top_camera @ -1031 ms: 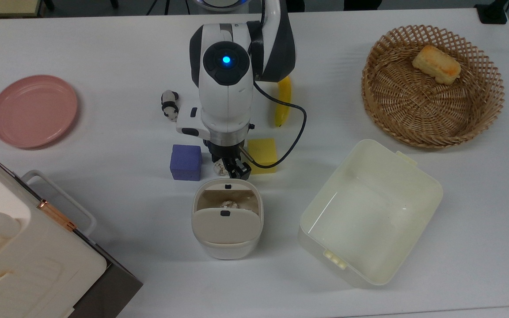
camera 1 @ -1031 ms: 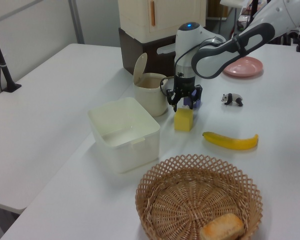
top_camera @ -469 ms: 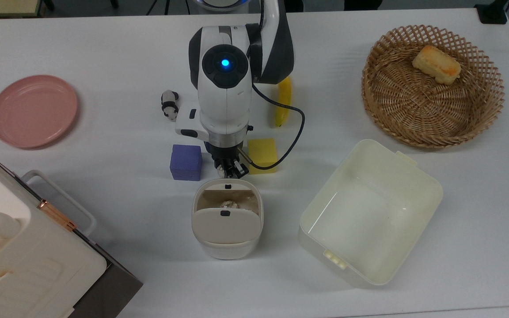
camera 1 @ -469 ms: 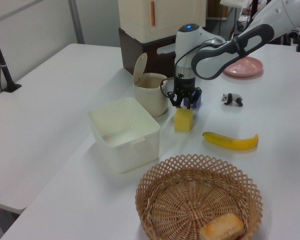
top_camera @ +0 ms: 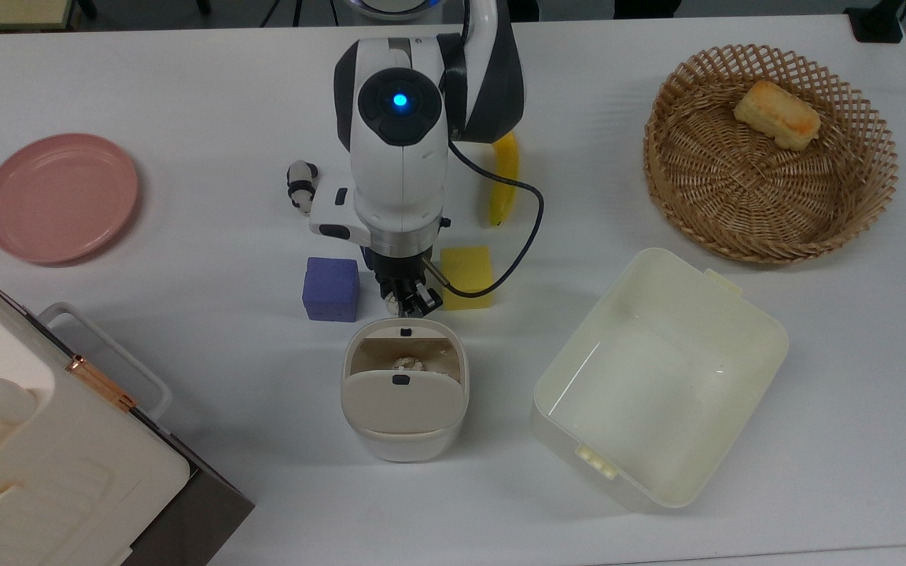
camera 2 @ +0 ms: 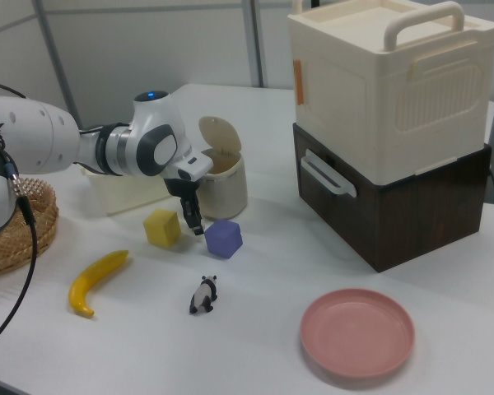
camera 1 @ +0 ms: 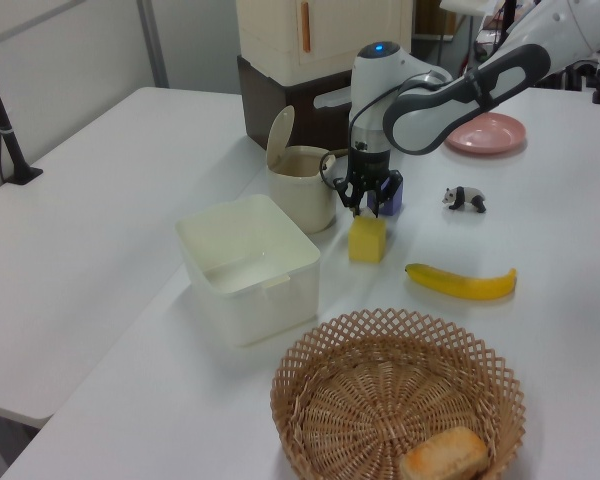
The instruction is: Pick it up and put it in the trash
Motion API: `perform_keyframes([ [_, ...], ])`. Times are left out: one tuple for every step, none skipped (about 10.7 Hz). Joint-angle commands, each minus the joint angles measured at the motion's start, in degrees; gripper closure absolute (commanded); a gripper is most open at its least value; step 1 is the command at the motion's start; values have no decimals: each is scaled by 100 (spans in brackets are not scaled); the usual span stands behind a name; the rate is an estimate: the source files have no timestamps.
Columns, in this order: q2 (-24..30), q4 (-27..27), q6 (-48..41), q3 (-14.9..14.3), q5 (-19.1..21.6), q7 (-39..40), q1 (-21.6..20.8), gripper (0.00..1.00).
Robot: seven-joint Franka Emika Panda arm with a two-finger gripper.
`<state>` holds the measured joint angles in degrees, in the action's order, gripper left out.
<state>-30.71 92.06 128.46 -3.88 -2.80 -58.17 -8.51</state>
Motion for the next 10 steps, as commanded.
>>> perform_keyframes([
  [363, 119, -321, -34, -89, 25, -37, 61],
  [477, 110, -478, -34, -98, 42, -28, 61],
  [591, 101, -610, -43, -89, 138, -19, 61],
  [680, 93, -786, -43, -89, 174, -19, 61],
  [776, 92, -857, -43, -89, 183, -19, 61],
  [873, 92, -893, -43, -89, 244, -19, 61],
  [1004, 92, -997, -43, -89, 410, -28, 61],
  [1127, 75, -1181, -43, -89, 725, -36, 61],
  [1268, 23, -1366, -43, -89, 1085, -54, 61],
  [1382, -13, -1577, -43, -89, 1462, -63, 57],
])
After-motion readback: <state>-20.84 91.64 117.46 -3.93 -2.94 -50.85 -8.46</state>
